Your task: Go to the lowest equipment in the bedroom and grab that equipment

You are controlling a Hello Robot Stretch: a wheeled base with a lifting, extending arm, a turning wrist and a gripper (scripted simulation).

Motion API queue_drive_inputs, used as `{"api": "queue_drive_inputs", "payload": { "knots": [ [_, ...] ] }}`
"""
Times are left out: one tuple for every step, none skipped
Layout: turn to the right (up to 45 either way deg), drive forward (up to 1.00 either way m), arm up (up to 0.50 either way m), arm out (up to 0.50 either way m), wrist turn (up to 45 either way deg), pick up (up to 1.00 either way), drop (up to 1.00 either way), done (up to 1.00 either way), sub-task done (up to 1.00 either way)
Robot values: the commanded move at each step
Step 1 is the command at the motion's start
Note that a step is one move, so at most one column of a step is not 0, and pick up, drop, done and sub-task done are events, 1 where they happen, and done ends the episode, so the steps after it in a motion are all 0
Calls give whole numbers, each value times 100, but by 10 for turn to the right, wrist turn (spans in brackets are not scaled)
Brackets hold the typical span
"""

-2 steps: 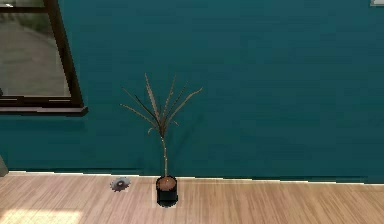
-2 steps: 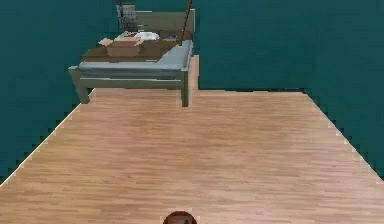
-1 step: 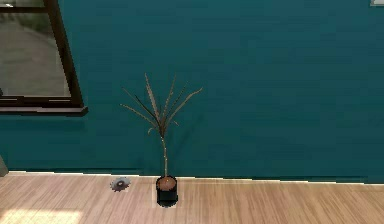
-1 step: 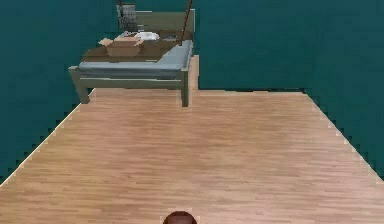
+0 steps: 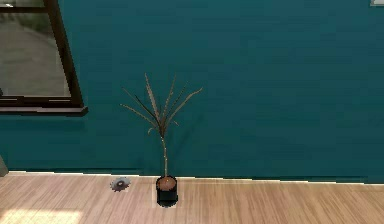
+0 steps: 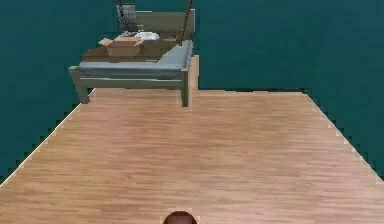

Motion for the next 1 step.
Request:
{"api": "queue_drive_inputs", "payload": {
  "knots": [
    [0, 0, 10, 0, 0, 0, 0, 0, 0]
  ]
}}
